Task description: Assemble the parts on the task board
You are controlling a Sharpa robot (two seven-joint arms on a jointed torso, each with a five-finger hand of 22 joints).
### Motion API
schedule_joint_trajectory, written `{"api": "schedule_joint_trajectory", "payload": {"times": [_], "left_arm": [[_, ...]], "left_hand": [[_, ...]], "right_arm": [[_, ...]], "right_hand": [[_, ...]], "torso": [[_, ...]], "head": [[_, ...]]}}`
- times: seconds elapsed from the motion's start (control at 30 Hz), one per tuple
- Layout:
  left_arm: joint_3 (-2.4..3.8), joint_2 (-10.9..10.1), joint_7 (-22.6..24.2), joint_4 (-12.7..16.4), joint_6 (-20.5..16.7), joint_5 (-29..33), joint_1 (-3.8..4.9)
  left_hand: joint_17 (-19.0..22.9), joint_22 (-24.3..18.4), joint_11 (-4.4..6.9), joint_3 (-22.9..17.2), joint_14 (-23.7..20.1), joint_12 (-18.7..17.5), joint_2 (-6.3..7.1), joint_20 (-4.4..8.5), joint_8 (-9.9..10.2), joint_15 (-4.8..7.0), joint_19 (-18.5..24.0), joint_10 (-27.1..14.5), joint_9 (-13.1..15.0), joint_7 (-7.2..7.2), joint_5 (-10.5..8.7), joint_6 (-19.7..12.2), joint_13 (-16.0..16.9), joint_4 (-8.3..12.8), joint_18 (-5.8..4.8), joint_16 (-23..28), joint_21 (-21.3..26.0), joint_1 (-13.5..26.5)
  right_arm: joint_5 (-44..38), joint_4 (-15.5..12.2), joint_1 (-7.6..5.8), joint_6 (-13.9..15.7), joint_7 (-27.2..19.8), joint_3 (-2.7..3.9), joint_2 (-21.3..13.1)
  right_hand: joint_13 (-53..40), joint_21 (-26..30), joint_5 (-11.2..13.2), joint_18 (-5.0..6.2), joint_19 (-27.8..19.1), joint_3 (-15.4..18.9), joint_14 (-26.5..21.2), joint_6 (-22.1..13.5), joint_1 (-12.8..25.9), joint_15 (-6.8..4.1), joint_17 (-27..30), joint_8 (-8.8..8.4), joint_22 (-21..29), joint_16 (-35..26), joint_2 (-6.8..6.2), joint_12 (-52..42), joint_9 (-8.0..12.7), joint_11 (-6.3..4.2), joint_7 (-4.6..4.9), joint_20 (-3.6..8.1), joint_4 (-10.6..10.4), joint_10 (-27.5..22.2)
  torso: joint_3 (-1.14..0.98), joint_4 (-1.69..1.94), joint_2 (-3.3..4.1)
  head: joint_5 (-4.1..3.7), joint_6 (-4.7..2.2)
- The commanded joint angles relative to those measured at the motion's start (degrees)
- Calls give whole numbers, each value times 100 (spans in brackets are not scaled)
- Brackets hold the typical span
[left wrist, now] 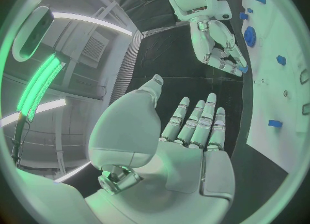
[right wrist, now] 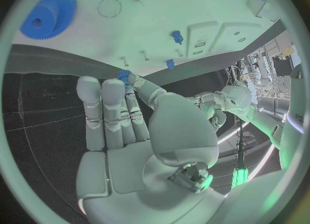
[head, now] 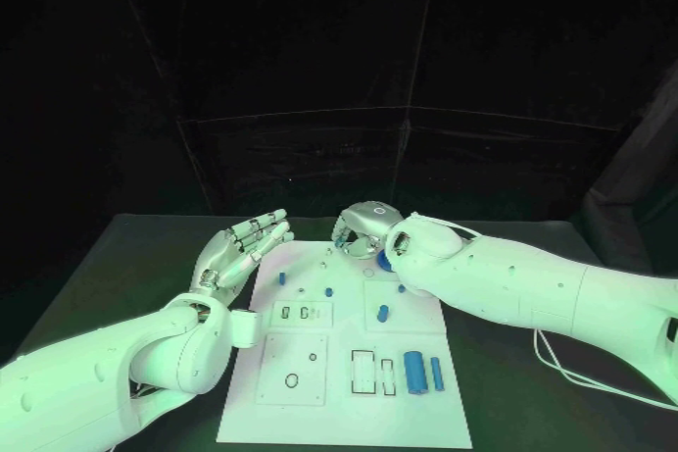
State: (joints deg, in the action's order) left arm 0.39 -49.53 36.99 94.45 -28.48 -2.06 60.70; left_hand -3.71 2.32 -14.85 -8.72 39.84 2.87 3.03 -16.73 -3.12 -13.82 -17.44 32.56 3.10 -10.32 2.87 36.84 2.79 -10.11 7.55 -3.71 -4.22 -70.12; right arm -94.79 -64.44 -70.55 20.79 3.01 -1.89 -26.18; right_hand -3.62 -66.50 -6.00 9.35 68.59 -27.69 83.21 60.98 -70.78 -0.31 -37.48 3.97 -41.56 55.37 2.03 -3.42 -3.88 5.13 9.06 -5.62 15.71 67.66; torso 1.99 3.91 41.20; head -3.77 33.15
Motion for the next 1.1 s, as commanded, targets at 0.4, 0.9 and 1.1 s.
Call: {"api": "schedule_joint_trajectory", "payload": {"times": [0.4,0.9,1.1], "left_arm": [[5,17,46,26,90,-53,12],[5,27,32,33,109,-107,14],[5,32,28,34,114,-108,14]], "left_hand": [[5,-5,-4,-17,-28,-25,11,-4,16,-10,42,-54,-8,-620,-2,-40,-9,21,-81,22,31,-71],[5,-4,-5,-20,-38,-27,9,-4,17,-10,37,-70,-9,-620,-2,-56,-10,27,-81,23,31,-76],[5,-4,-5,-20,-38,-27,9,-4,17,-10,37,-70,-9,-620,-2,-56,-10,27,-81,23,31,-76]], "right_arm": [[-18,319,-11,-74,-8,5,282],[-91,494,-7,-232,160,4,431],[-152,558,-7,-266,274,3,478]], "right_hand": [[-2,-56,43,-65,-21,-93,-23,25,32,18,-13,-21,-34,56,-101,-21,3,3,22,-10,-41,13],[1,-55,111,-57,-59,-155,-47,-10,54,27,48,-31,-2,32,-149,-12,7,11,21,-19,-79,-35],[3,-39,144,-49,-105,-193,-76,-58,80,37,113,-38,43,-6,-205,-10,11,22,26,-29,-112,-94]], "torso": [[55,74,106],[60,68,128],[57,71,126]], "head": [[-26,-9],[-21,4],[-28,13]]}}
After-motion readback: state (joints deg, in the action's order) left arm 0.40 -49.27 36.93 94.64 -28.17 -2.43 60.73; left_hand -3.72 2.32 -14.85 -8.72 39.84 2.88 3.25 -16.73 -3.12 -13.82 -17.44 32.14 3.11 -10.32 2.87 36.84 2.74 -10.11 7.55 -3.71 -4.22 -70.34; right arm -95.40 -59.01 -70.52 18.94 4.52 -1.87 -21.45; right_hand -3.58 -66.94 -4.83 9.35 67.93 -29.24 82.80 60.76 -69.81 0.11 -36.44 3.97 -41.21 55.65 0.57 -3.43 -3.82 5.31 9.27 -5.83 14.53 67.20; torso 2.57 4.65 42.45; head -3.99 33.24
